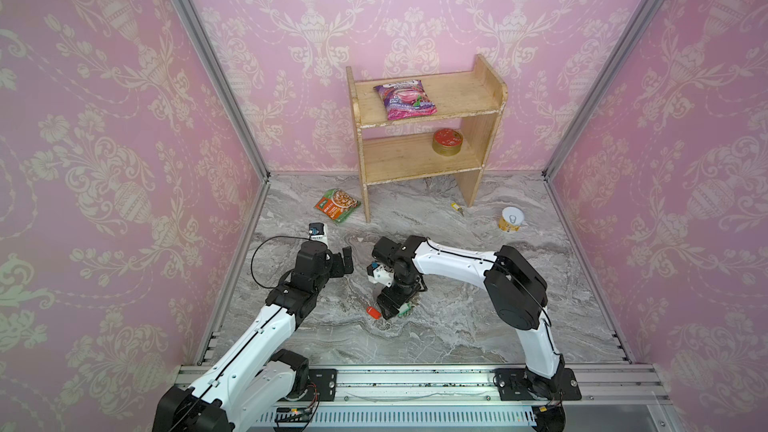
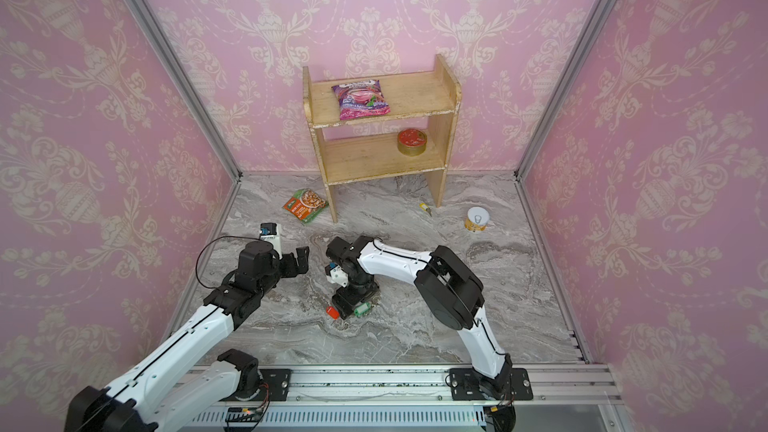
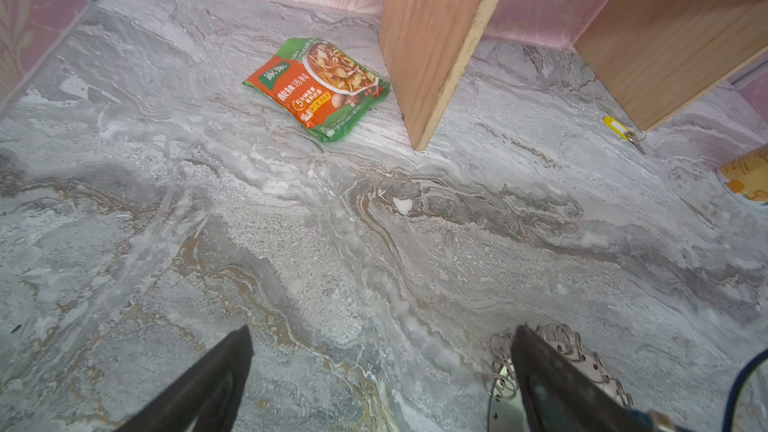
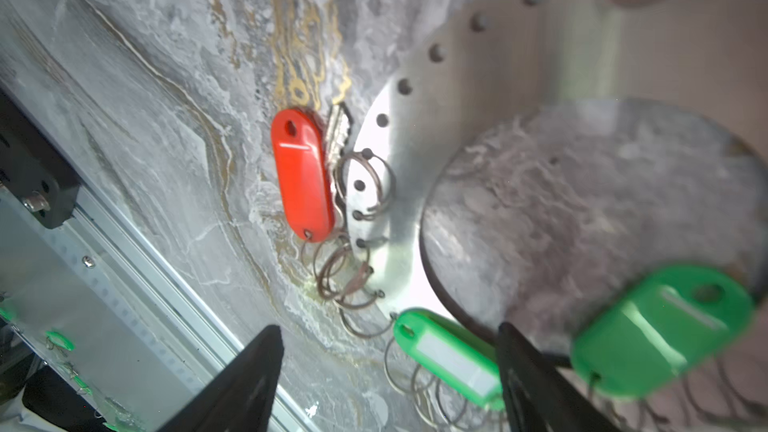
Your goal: Put the keys on the keyring
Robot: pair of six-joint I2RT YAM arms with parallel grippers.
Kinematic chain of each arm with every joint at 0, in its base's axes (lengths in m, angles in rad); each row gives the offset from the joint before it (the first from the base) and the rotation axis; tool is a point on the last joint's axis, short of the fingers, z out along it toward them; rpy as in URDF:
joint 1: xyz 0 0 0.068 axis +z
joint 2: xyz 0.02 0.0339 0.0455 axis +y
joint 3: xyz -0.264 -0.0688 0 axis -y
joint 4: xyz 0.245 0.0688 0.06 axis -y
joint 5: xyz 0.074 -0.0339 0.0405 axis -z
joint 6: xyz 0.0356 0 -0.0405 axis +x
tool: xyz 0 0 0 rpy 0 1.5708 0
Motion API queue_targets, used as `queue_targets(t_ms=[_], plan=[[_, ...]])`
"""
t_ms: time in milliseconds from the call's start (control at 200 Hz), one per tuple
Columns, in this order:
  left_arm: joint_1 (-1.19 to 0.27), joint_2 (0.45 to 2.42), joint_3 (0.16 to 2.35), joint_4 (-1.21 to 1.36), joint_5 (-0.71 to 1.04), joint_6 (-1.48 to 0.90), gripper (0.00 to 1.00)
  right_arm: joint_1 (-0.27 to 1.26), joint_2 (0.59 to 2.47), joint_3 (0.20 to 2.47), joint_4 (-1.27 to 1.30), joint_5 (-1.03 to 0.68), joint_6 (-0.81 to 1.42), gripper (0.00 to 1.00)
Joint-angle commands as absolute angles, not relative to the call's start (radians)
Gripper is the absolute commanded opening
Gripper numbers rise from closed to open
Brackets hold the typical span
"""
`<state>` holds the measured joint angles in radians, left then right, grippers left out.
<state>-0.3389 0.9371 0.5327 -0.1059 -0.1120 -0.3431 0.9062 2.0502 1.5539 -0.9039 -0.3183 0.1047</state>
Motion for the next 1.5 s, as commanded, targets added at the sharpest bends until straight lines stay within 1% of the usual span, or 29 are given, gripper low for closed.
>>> queue_targets(t_ms=[0, 85, 205, 405, 585, 711, 841, 971, 1151, 1341, 1496], plan=[[-0.377, 0.966, 0.572, -0.150, -0.078, -0.378, 0.99, 0.869, 1.920, 1.548, -0.878, -0.283, 0.197, 0.84], [-0.412, 0.993, 0.580, -0.162, -0.078, -0.386, 0.99, 0.837, 1.865, 1.505, -0.844, -0.268, 0.262, 0.84], [-0.452, 1.027, 0.582, -0.159, -0.080, -0.412, 0.99, 0.790, 1.821, 1.409, -0.777, -0.271, 0.350, 0.79], [-0.526, 1.103, 0.586, -0.149, -0.077, -0.442, 0.98, 0.773, 1.796, 1.301, -0.706, -0.206, 0.424, 0.75], [-0.567, 1.168, 0.586, -0.120, -0.079, -0.460, 0.98, 0.764, 1.845, 1.327, -0.709, -0.093, 0.442, 0.72], [-0.572, 1.191, 0.594, -0.106, -0.081, -0.463, 0.98, 0.764, 1.891, 1.359, -0.711, -0.055, 0.435, 0.69], [-0.576, 1.201, 0.602, -0.108, -0.084, -0.458, 0.98, 0.766, 1.937, 1.391, -0.732, -0.024, 0.413, 0.63], [-0.578, 1.200, 0.598, -0.110, -0.086, -0.459, 0.99, 0.770, 1.949, 1.390, -0.746, 0.005, 0.396, 0.61], [-0.580, 1.195, 0.593, -0.108, -0.091, -0.460, 0.99, 0.775, 1.953, 1.364, -0.769, 0.065, 0.388, 0.60], [-0.583, 1.183, 0.600, -0.118, -0.096, -0.457, 0.99, 0.772, 1.878, 1.323, -0.783, 0.112, 0.402, 0.59], [-0.584, 1.177, 0.600, -0.123, -0.096, -0.456, 0.99, 0.766, 1.865, 1.309, -0.826, 0.139, 0.399, 0.58]])
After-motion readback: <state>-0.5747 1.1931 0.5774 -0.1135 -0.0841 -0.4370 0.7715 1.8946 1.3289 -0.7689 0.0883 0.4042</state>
